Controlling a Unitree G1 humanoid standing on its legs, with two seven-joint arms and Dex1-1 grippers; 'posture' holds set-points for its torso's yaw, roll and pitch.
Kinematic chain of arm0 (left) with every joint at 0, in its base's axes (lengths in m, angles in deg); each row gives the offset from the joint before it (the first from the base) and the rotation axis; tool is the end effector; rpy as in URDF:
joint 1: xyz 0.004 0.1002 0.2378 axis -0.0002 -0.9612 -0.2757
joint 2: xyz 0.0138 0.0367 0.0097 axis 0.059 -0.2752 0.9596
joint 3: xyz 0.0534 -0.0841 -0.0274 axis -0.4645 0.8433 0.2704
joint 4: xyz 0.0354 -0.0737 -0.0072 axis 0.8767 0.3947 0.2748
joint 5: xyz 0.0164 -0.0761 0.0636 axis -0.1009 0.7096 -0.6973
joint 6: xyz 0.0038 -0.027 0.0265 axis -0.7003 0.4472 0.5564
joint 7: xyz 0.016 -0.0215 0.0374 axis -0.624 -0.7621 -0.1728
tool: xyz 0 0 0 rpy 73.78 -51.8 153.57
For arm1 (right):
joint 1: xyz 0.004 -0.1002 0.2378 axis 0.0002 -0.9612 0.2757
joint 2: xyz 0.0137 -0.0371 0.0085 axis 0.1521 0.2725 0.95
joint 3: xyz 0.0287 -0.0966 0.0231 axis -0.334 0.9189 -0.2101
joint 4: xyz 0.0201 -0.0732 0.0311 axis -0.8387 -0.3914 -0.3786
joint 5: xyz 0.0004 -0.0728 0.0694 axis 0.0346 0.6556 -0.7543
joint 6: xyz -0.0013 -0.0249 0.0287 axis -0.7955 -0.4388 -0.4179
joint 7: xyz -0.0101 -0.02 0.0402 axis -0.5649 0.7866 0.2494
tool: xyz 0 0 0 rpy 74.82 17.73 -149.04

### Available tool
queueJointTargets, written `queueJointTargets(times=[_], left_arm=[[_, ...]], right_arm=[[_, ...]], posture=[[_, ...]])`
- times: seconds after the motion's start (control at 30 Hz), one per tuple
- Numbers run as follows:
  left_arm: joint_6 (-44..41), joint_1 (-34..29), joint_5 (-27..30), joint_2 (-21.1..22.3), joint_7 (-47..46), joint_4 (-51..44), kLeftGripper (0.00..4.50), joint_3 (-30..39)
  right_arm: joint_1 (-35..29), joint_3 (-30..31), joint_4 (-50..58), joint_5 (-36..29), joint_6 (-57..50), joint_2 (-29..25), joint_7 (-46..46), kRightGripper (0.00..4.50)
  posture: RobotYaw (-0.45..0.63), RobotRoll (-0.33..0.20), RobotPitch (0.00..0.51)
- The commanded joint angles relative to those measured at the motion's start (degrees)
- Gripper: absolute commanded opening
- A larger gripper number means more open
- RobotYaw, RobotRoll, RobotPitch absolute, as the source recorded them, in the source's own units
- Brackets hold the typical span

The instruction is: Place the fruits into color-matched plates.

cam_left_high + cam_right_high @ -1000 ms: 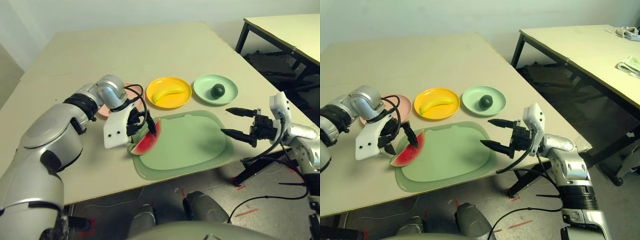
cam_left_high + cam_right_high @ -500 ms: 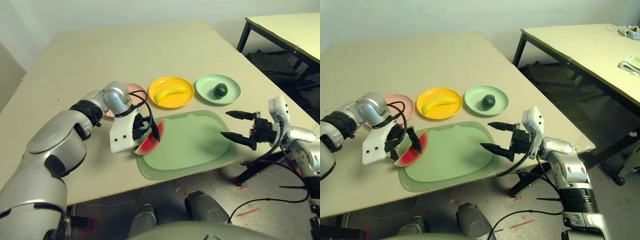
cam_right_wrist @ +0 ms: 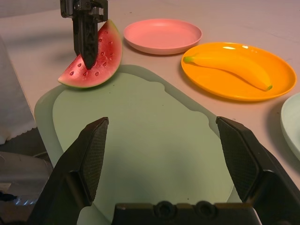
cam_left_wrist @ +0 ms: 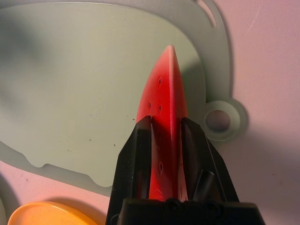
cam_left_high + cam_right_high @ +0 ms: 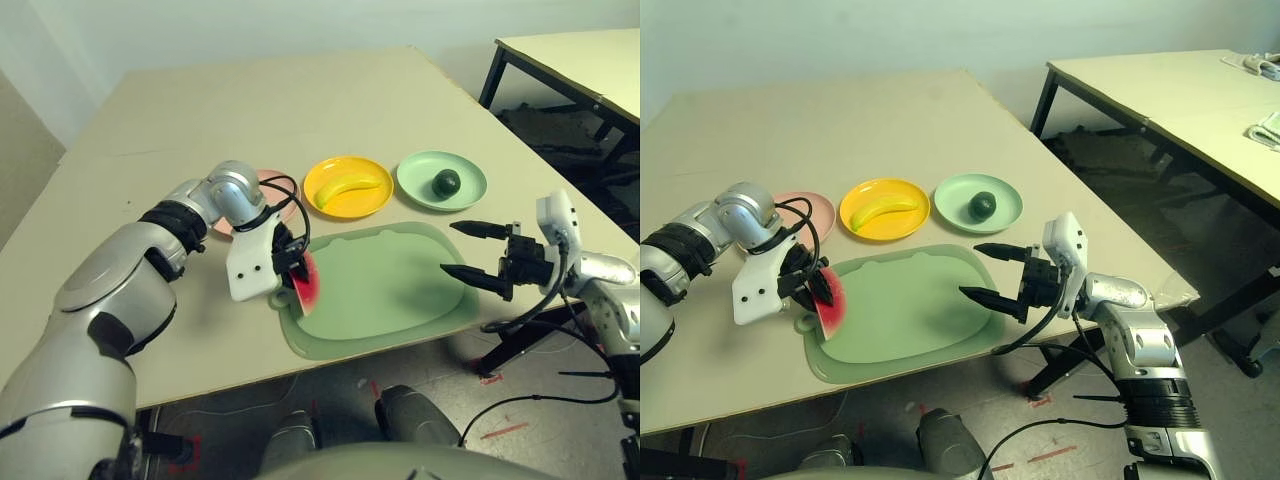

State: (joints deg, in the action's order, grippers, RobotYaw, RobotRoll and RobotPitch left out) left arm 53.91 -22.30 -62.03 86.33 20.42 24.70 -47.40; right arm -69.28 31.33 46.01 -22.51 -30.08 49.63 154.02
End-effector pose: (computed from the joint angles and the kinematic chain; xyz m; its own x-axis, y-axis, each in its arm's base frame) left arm 0.3198 0.1733 0.1907 -0.2056 -0.3670 -0.9072 0.2037 -0.9227 0.3272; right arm 0.2392 -0.2707 0.1225 0.3908 0.9099 -0.1394 -0.9205 0.3867 -0.0564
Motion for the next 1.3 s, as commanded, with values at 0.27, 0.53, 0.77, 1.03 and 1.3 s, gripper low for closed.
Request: queueJointTargets(times=[0.27, 0.53, 0.77, 1.03, 1.3], left_arm=[[-5.9, 1.8, 1.2, 0.6, 0.6, -0.1, 0.81, 0.2], [-10.6, 3.7, 4.0, 1.4, 0.6, -0.8, 0.78, 0.5], [-12.1, 4.2, 4.9, 2.0, 0.6, -0.7, 0.78, 0.7], [-11.5, 2.5, 5.1, 0.7, 0.6, -0.4, 0.77, 2.8], [-10.9, 0.2, 1.1, -1.2, 0.6, 1.0, 1.75, 6.2]], right_arm=[[0.2, 1.3, 0.3, 0.2, 0.0, 0.1, 0.0, 4.50], [1.0, 2.5, -0.8, 0.5, 0.9, 0.4, 0.3, 4.50], [1.4, 2.7, -1.3, 0.6, 1.2, 0.5, 0.5, 4.50], [1.4, 3.0, -1.5, 0.5, 1.6, 0.7, 0.5, 4.50], [0.8, 2.9, -0.6, 0.3, 1.3, 0.5, 0.4, 4.50]], posture=[[-0.30, 0.000, 0.015], [-0.29, 0.000, 0.012], [-0.28, 0.000, 0.010], [-0.28, 0.000, 0.009], [-0.29, 0.000, 0.006]])
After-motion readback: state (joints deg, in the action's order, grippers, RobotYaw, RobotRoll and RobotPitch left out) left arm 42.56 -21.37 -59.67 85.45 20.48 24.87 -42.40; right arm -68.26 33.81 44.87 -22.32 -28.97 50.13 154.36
